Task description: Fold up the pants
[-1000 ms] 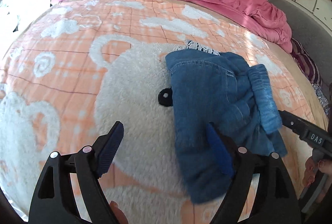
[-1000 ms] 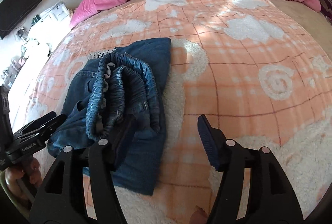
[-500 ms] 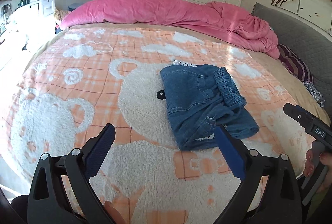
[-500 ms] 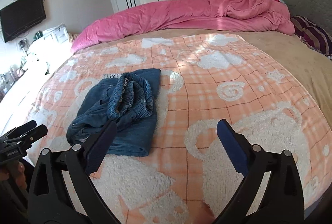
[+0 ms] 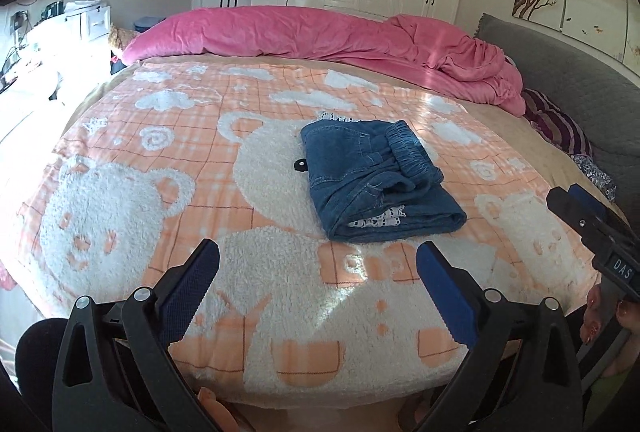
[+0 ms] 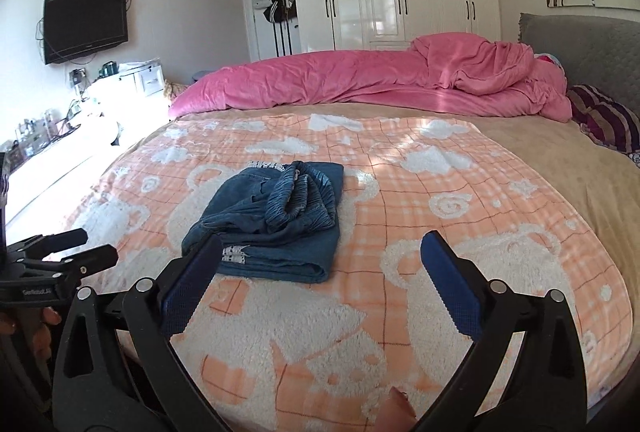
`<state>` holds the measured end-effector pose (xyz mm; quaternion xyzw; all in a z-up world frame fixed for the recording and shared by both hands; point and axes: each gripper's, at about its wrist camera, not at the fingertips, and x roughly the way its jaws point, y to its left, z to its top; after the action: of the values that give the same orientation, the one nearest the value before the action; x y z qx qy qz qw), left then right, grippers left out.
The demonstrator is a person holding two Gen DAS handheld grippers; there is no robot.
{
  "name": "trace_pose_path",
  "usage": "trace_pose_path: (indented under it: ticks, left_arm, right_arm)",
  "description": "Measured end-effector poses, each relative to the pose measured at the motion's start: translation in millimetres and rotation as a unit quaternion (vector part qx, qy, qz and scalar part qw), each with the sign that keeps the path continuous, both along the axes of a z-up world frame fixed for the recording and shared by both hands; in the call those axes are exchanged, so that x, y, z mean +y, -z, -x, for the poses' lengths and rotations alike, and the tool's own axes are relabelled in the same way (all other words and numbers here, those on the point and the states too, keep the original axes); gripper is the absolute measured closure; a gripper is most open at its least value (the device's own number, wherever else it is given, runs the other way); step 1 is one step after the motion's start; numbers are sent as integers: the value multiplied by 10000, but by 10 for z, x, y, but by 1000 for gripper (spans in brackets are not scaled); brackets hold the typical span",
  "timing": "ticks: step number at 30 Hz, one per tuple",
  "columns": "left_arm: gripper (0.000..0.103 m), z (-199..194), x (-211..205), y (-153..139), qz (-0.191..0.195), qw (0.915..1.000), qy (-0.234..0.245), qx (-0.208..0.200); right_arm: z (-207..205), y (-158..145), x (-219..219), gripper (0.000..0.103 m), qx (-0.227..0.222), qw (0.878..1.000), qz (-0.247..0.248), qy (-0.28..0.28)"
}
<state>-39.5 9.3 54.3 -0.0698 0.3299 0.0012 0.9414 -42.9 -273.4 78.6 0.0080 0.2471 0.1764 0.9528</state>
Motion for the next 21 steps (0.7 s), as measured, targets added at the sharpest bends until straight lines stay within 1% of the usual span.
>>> trace_pose_path:
  ticks: [6,12,16,21]
  left_arm:
    - [5,117,-34,78,-5,10000,19,51]
    - [5,108,-71,188,-27,9997,73,210]
    - [5,64,-71,266,-8,9996,59,283]
    - [5,27,-88,363,-14,9993,89,362]
  right_arm:
    - [191,63,32,9,91,9999,100,-57]
    - [281,253,24,9,400,9988,257,102]
    - [236,386,29,9,551,9976,404,143]
    - [203,407,9,9,504,9981,313,138]
